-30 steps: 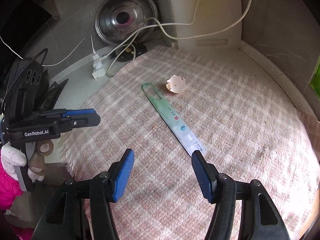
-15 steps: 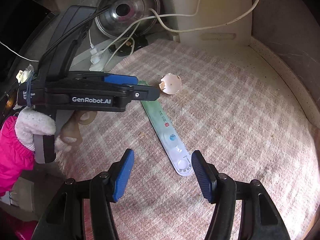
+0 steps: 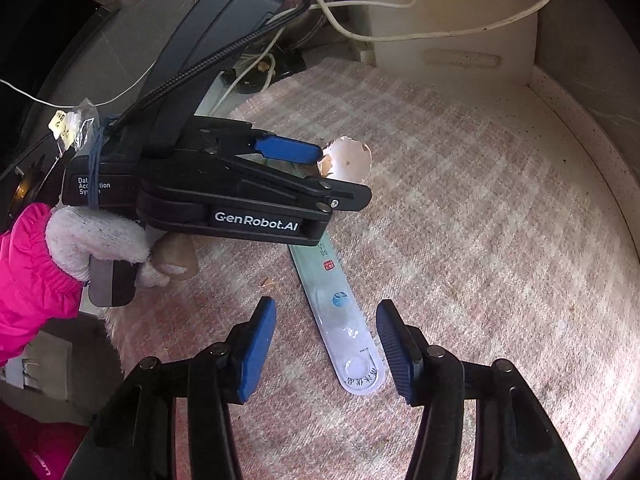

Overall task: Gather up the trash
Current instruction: 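Grasp the eggshell with the left tool while the right tool grasps the green toothbrush package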

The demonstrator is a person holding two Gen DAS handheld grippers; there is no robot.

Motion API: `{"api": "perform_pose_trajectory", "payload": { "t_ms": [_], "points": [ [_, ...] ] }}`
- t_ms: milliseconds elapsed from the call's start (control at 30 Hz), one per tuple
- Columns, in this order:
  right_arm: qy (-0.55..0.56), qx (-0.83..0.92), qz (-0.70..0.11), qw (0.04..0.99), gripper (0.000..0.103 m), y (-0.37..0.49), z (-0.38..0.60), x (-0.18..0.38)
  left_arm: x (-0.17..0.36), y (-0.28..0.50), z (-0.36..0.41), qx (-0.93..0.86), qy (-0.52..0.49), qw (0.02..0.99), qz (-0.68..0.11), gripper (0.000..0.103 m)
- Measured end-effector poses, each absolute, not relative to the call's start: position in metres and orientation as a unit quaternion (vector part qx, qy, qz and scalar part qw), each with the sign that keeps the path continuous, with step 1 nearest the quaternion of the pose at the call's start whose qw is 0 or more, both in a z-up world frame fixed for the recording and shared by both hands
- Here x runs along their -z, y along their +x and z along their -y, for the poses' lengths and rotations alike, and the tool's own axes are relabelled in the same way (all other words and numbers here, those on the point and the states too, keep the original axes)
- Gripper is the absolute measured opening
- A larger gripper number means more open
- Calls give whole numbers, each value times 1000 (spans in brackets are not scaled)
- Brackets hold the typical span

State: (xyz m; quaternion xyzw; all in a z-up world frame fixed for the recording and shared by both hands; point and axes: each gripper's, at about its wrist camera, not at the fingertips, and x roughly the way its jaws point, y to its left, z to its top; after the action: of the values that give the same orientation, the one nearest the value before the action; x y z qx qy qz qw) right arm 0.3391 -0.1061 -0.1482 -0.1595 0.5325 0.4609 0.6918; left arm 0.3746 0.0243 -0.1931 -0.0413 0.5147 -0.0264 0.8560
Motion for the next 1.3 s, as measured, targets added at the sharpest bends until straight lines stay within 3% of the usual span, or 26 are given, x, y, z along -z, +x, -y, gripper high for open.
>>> {"api": "perform_pose_trajectory", "payload": {
  "t_ms": [100, 167, 700, 733, 800, 967, 1300],
  "points": [
    [-165, -465, -533, 688, 54, 343, 99, 151, 199, 380, -29, 21, -50, 856, -514, 53],
    [-168, -470, -534, 683, 54, 344, 95, 153, 202, 381, -34, 17, -60, 857, -511, 45],
    [-273, -477, -519, 655, 46, 351, 26, 186, 203, 379, -116, -18, -115, 866, -485, 45],
    [-280, -475, -517, 655, 45, 351, 23, 187, 202, 376, -123, -21, -119, 867, -484, 45],
    [-293, -471, -510, 658, 32, 349, 20, 187, 202, 370, -133, -28, -126, 868, -480, 45],
    [-287, -468, -514, 659, 31, 351, 18, 186, 199, 348, -156, -43, -136, 870, -472, 45],
    [-262, -458, -515, 675, 30, 314, 61, 154, 158, 312, -126, -56, -129, 883, -448, 45]
  ]
}}
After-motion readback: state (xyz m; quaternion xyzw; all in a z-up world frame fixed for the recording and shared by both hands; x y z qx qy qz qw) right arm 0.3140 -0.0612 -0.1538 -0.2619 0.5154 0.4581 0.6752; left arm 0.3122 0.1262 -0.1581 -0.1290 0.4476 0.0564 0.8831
